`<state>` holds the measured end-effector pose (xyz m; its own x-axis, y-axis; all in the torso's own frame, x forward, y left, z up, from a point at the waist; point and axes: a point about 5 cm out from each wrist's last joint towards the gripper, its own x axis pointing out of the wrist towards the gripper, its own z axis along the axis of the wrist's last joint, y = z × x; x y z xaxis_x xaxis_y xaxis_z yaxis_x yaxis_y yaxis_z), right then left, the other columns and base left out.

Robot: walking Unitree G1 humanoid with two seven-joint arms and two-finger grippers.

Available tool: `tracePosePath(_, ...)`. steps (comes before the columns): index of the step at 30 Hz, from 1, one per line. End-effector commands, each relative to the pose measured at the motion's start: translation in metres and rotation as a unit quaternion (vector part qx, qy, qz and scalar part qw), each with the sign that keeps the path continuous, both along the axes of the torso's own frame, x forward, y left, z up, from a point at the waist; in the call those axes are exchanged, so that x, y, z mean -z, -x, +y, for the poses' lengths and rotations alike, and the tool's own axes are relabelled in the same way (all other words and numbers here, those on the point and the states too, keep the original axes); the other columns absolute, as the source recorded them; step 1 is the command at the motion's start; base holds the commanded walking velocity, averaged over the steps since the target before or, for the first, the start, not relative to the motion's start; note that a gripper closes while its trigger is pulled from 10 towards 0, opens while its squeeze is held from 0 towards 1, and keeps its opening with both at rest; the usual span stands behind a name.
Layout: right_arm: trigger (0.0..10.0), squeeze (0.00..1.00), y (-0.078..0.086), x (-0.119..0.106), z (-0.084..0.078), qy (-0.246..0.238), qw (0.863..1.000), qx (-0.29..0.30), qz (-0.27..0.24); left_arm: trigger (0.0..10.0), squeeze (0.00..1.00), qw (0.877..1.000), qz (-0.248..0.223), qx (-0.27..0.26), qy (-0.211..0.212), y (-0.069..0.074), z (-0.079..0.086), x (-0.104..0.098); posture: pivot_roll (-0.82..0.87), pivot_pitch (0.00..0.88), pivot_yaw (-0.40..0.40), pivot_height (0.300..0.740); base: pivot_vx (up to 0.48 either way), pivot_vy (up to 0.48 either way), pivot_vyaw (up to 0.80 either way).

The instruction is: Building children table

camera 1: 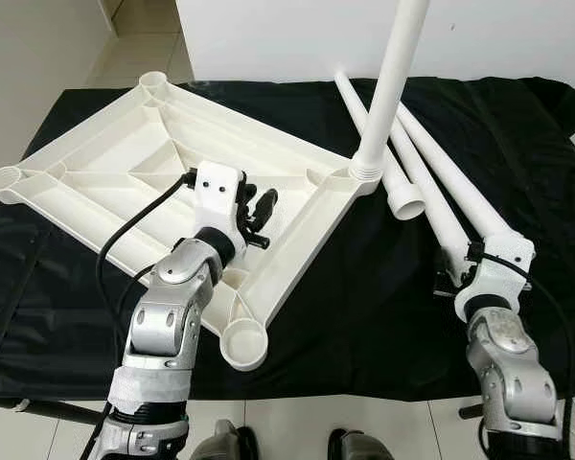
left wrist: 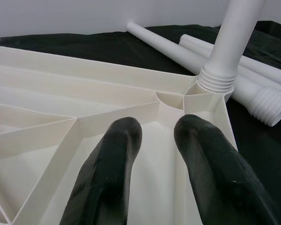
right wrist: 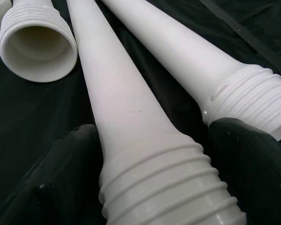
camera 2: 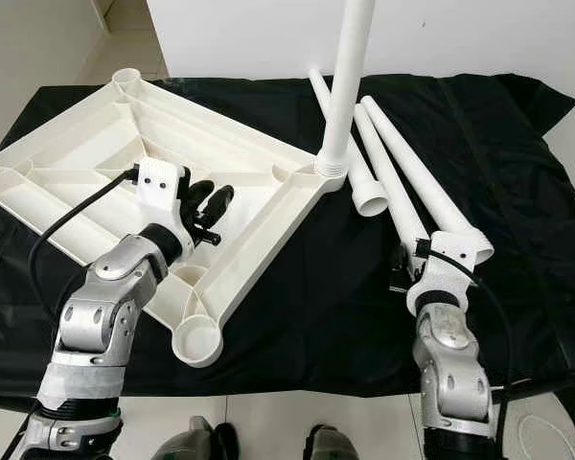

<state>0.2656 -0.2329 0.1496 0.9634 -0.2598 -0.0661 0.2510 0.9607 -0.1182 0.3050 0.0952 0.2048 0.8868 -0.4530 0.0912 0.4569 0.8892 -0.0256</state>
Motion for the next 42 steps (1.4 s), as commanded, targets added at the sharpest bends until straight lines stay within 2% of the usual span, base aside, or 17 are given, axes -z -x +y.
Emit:
tracePosePath(1,10.0,0.00,0.000,0.006,0.001,-0.005,1.000,-0.014,0.016,10.0,0.00,1.000,0.008,-0.030,0.000,0.001,0.003,0.002,-0.13,0.159,0.060,0.740,0.000,0.000,0.00)
tracePosePath(9,10.0,0.00,-0.004,0.012,0.011,0.001,0.997,-0.073,0.018,10.0,0.00,1.000,0.011,-0.019,0.001,0.003,-0.004,0.004,-0.14,0.157,0.054,0.740,0.000,0.000,0.00)
tracePosePath(10,4.4,0.00,-0.005,0.012,0.012,0.000,0.997,-0.080,0.016,10.0,0.00,1.000,0.010,-0.017,0.002,0.004,-0.005,0.004,-0.14,0.155,0.053,0.740,0.000,0.000,0.00)
tracePosePath(11,4.4,0.00,-0.005,0.012,0.012,0.000,0.997,-0.080,0.016,10.0,0.00,1.000,0.010,-0.017,0.002,0.004,-0.005,0.004,-0.14,0.155,0.053,0.740,0.000,0.000,0.00)
tracePosePath(12,0.9,0.00,-0.006,0.014,0.013,-0.008,0.996,-0.087,0.019,10.0,0.00,1.000,0.009,-0.014,0.003,0.004,-0.006,0.004,-0.13,0.154,0.051,0.740,0.000,0.000,0.00)
tracePosePath(14,0.9,0.00,-0.006,0.014,0.013,-0.008,0.996,-0.087,0.019,10.0,0.00,1.000,0.009,-0.014,0.003,0.004,-0.006,0.004,-0.13,0.154,0.051,0.740,0.000,0.000,0.00)
tracePosePath(15,0.0,0.00,-0.007,0.015,0.015,-0.010,0.995,-0.094,0.023,10.0,0.00,1.000,0.008,-0.012,0.003,0.005,-0.007,0.003,-0.13,0.153,0.049,0.740,0.000,0.000,0.00)
tracePosePath(27,0.0,0.00,-0.020,0.005,0.026,-0.007,0.989,-0.146,-0.026,10.0,0.00,1.000,-0.001,0.007,-0.003,0.005,-0.012,-0.002,-0.13,0.139,0.045,0.740,0.000,0.000,0.00)
tracePosePath(28,1.3,0.00,-0.022,0.004,0.027,-0.004,0.988,-0.150,-0.030,10.0,0.00,1.000,-0.001,0.009,-0.003,0.006,-0.013,-0.001,-0.13,0.139,0.045,0.740,0.000,0.000,0.00)
tracePosePath(29,10.0,0.00,-0.024,0.002,0.027,-0.001,0.989,-0.146,-0.037,10.0,0.00,1.000,-0.001,0.012,-0.003,0.006,-0.014,-0.001,-0.13,0.139,0.045,0.740,0.000,0.000,0.00)
tracePosePath(34,10.0,0.00,-0.028,0.002,0.029,0.000,0.989,-0.146,-0.036,10.0,0.00,1.000,0.000,0.022,-0.003,0.007,-0.018,0.001,-0.14,0.146,0.044,0.740,0.000,0.000,0.00)
tracePosePath(35,4.7,0.00,-0.029,0.001,0.030,-0.012,0.987,-0.153,-0.046,10.0,0.00,1.000,-0.001,0.024,-0.002,0.007,-0.019,0.001,-0.14,0.147,0.038,0.740,0.000,0.000,0.00)
tracePosePath(37,4.7,0.00,-0.030,0.001,0.031,-0.022,0.986,-0.158,-0.054,10.0,0.00,1.000,-0.002,0.025,-0.001,0.007,-0.020,0.001,-0.14,0.147,0.038,0.740,0.000,0.000,0.00)
tracePosePath(38,0.0,0.00,-0.032,0.001,0.033,-0.018,0.985,-0.161,-0.054,10.0,0.00,1.000,-0.002,0.026,-0.002,0.006,-0.021,0.001,-0.14,0.147,0.038,0.740,0.000,0.000,0.00)
tracePosePath(40,0.1,0.00,-0.034,0.000,0.034,-0.023,0.985,-0.159,-0.057,10.0,0.00,1.000,-0.004,0.027,0.002,0.005,-0.022,0.000,-0.14,0.149,0.033,0.740,0.000,0.000,0.00)
tracePosePath(41,10.0,0.00,-0.035,-0.001,0.035,-0.025,0.985,-0.158,-0.062,10.0,0.00,1.000,-0.005,0.028,0.005,0.005,-0.023,0.000,-0.14,0.149,0.033,0.740,0.000,0.000,0.00)
tracePosePath(42,10.0,0.00,-0.035,-0.001,0.035,-0.025,0.985,-0.158,-0.062,10.0,0.00,1.000,-0.005,0.028,0.005,0.005,-0.023,0.000,-0.14,0.149,0.033,0.740,0.000,0.000,0.00)
